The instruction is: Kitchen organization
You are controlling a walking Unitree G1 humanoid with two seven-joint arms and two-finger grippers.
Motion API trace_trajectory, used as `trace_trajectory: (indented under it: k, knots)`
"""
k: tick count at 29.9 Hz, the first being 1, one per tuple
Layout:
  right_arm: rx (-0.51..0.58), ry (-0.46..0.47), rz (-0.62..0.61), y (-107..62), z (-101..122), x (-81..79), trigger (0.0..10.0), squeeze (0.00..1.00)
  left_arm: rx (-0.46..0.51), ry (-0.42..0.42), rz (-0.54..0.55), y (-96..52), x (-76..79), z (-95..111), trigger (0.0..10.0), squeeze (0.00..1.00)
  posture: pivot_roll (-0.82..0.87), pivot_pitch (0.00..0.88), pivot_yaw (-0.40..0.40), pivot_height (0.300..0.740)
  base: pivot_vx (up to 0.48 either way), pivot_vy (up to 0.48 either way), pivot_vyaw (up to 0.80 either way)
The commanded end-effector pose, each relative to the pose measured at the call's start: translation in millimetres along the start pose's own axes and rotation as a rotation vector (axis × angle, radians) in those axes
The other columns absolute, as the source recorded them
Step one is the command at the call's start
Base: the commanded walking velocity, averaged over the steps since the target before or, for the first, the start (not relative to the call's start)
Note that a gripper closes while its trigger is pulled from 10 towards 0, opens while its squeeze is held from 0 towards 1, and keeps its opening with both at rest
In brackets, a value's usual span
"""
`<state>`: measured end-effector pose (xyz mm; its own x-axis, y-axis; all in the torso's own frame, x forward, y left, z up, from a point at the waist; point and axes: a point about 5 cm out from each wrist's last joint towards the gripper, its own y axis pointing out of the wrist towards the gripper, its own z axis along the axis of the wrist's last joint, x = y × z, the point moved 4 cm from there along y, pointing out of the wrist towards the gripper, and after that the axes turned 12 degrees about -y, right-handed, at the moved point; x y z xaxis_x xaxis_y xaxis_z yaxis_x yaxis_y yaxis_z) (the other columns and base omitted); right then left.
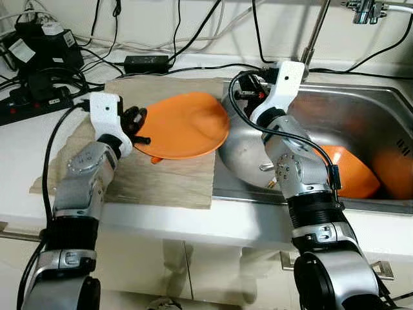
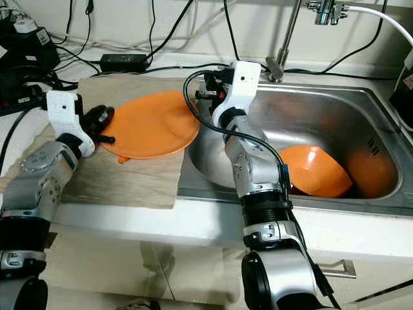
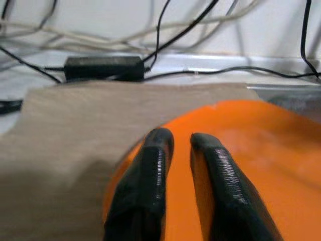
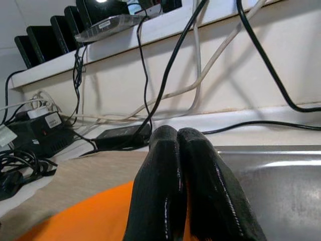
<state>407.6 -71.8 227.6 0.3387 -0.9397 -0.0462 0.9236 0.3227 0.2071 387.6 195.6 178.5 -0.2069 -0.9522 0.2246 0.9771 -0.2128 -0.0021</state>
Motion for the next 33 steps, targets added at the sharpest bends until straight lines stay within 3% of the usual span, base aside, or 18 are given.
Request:
trace_trajectory:
  k: [1, 2, 3, 4, 13, 17, 25, 33]
  knots:
    - [-0.005, -0.001, -0.009, -1.6, 0.5, 2.0, 10.0, 0.0, -0.001, 0.021, -0.008, 2.5, 0.2, 3.3, 0.0, 0.0, -0.05, 0.0, 0.064, 0.74, 0.0, 0.0, 0.0]
    - [-0.005, -0.001, -0.011, -2.3, 0.7, 2.7, 10.0, 0.0, -0.024, 0.041, 0.002, 5.5, -2.3, 2.2, 0.0, 0.0, -0.05, 0.0, 0.066, 0.74, 0.0, 0.0, 0.0]
    - [-0.005, 0.001, -0.011, -2.7, 1.0, 3.1, 10.0, 0.0, -0.029, 0.051, 0.015, 6.8, -4.7, 2.6, 2.3, 0.0, -0.05, 0.0, 0.066, 0.74, 0.0, 0.0, 0.0]
    - [-0.003, 0.003, -0.012, -3.2, 1.7, 3.7, 10.0, 0.0, -0.036, 0.063, 0.033, 8.4, -8.3, 2.8, 10.0, 0.0, -0.05, 0.0, 0.066, 0.74, 0.0, 0.0, 0.0]
    - [0.003, 0.016, -0.013, -6.0, 5.4, 6.1, 10.0, 0.0, -0.078, 0.114, 0.042, 15.5, -17.6, -3.5, 10.0, 0.0, -0.05, 0.0, 0.068, 0.74, 0.0, 0.0, 0.0]
    - [-0.003, 0.14, -0.023, -9.0, 6.2, 11.0, 10.0, 0.0, -0.117, 0.124, 0.054, 17.6, -24.0, -12.0, 10.0, 0.0, -0.06, 0.0, 0.071, 0.74, 0.0, 0.0, 0.0]
    - [-0.024, 0.198, -0.058, -12.2, -0.6, 24.4, 10.0, 0.0, -0.131, 0.121, 0.055, 18.0, -27.1, -17.6, 10.0, 0.0, -0.06, 0.0, 0.076, 0.74, 0.0, 0.0, 0.0]
    - [-0.111, 0.365, -0.101, -15.4, -31.4, 33.5, 10.0, 0.0, -0.146, 0.113, 0.055, 17.1, -28.8, -25.0, 10.0, 0.0, -0.06, 0.0, 0.081, 0.74, 0.0, 0.0, 0.0]
